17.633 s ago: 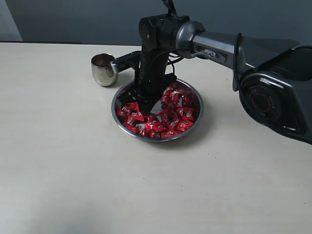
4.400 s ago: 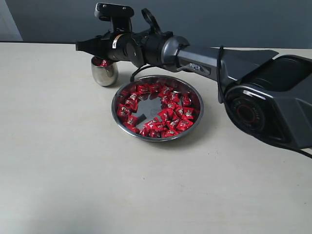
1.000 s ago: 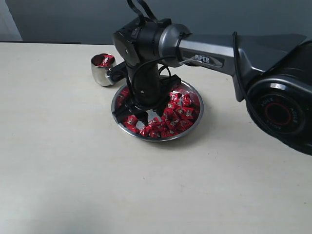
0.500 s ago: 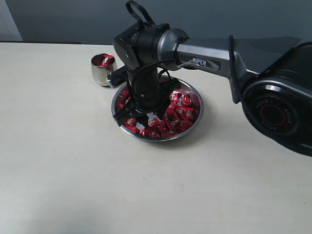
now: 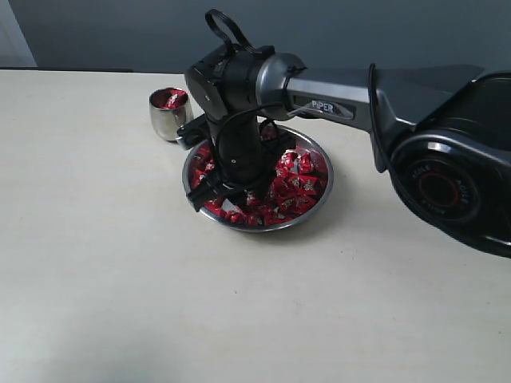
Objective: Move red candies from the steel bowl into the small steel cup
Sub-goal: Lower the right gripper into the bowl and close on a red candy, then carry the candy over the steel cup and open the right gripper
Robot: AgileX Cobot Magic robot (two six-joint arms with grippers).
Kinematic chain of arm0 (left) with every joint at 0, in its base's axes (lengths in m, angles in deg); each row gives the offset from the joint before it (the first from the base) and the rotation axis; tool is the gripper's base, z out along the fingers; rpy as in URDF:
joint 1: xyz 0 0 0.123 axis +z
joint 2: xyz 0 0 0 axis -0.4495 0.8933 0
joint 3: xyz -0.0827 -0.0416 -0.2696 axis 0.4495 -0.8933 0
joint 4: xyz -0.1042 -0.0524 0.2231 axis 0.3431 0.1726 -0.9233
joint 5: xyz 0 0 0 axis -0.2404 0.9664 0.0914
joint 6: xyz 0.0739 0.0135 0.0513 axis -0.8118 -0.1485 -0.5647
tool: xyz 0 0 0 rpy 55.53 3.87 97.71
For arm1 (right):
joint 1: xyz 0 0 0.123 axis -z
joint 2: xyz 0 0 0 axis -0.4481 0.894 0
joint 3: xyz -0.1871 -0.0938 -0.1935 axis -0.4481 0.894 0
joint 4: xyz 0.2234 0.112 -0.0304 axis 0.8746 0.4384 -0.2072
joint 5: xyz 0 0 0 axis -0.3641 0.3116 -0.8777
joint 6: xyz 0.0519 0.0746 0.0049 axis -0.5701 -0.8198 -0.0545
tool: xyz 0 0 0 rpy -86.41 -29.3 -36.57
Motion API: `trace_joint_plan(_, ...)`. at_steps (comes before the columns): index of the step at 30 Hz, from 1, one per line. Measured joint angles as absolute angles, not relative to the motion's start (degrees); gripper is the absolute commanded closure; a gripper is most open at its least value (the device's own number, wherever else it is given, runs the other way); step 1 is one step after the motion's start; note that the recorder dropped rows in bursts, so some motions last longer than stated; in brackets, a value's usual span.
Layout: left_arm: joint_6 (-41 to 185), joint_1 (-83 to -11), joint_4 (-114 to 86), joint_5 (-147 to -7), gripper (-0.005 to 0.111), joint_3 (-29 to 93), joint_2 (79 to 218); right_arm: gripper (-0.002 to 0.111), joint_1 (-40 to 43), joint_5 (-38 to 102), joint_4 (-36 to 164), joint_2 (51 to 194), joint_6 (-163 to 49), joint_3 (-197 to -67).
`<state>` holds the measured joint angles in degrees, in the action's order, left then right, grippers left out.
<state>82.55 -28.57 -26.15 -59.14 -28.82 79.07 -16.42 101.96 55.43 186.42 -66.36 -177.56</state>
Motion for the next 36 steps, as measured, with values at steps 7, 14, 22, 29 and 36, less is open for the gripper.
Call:
trace_joint_plan(7,82.5,-28.6,-26.2,-59.1,0.106,-28.8,79.1,0.109,-16.4,102.5,55.1,187.0,-66.2,-177.6)
trace_joint_plan(14,82.5,-28.6,-26.2,-59.1,0.106,-28.8,79.1,0.109,-16.4,102.5,52.5,187.0,-66.2,-177.6)
trace_joint_plan(22,82.5,-28.6,-26.2,-59.1,0.106,-28.8,79.1,0.109,-16.4,95.9,51.9,184.4,-67.7,-177.6)
trace_joint_plan(29,82.5,-28.6,-26.2,-59.1,0.106,-28.8,79.1,0.109,-16.4,80.9,51.9,182.7,-72.8,-179.3)
trace_joint_plan(36,82.5,-28.6,-26.2,-59.1,0.106,-28.8,79.1,0.109,-16.4,65.9,51.3,182.7,-76.8,-179.5)
